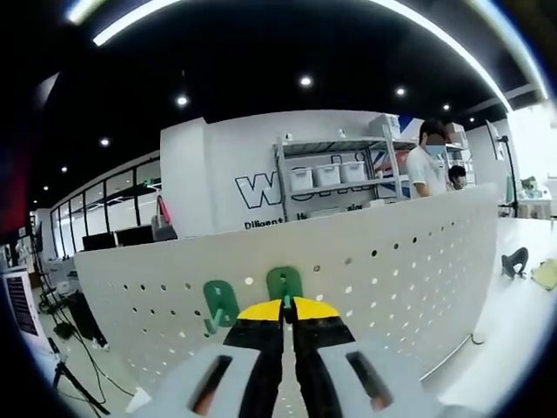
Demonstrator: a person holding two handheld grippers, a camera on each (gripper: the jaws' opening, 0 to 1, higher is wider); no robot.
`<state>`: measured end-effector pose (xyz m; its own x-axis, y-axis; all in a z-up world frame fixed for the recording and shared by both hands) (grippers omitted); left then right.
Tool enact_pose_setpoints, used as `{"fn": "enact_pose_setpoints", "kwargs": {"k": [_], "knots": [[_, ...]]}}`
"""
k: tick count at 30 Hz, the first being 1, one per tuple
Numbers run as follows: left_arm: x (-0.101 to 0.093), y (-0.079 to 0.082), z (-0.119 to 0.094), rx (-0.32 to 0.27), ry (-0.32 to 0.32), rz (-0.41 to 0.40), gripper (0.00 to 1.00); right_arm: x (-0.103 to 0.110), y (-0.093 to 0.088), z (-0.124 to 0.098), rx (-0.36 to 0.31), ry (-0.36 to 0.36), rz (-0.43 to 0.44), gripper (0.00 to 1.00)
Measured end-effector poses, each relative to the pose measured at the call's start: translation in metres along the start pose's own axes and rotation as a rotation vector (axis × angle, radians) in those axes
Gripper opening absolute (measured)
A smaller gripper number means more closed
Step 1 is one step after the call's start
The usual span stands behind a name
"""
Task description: Insert the hook assembly into the mounting plate slot until the hook locks in place.
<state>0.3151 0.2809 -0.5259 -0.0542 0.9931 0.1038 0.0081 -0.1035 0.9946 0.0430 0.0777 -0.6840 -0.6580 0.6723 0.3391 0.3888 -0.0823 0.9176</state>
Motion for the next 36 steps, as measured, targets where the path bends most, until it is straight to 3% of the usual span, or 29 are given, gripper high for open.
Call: {"fn": "enact_pose_setpoints", "kwargs": {"k": [2, 4, 6, 7, 17, 20, 32, 33, 36], "knots": [[0.0, -0.002, 0.0, -0.007, 0.0, -0.061, 0.02, 0.0, 0.0, 0.0, 0.0, 0.001, 0.002, 0.49], [0.0, -0.002, 0.0, -0.011, 0.004, -0.049, 0.02, 0.0, 0.0, -0.001, -0.001, -0.001, 0.0, 0.49], [-0.001, -0.008, 0.0, 0.023, 0.001, -0.106, 0.02, 0.0, 0.0, -0.001, -0.003, -0.001, 0.003, 0.49], [0.0, -0.006, 0.002, -0.002, 0.003, -0.089, 0.02, 0.0, 0.0, -0.001, -0.002, -0.001, 0.001, 0.49], [0.0, -0.005, 0.002, -0.018, -0.001, 0.023, 0.02, -0.001, 0.001, -0.002, -0.016, -0.006, 0.004, 0.49], [0.001, -0.005, 0.001, -0.015, -0.009, 0.0, 0.03, -0.001, 0.001, -0.002, -0.012, -0.008, -0.001, 0.48], [-0.002, -0.009, -0.005, -0.008, -0.087, 0.034, 0.03, 0.0, 0.001, -0.001, -0.006, 0.0, -0.004, 0.48], [-0.001, -0.011, -0.006, 0.016, -0.084, 0.031, 0.03, 0.0, 0.0, -0.001, -0.005, 0.001, -0.004, 0.48], [0.001, -0.014, -0.007, 0.017, -0.076, 0.026, 0.03, 0.0, 0.0, -0.001, -0.003, 0.003, -0.005, 0.48]]}}
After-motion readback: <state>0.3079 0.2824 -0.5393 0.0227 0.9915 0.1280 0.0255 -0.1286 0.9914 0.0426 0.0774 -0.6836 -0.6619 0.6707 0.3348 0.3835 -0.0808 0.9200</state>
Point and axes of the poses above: the point that each gripper's makers call its tool centre point, and the gripper's own axes: z roughly forward along the fingers, x roughly to its left, y roughly out of its top, the point moved 10 cm from there along -z, roughly backward along the fingers, and after that the axes turned 9 degrees about y, right-handed, at the moved point
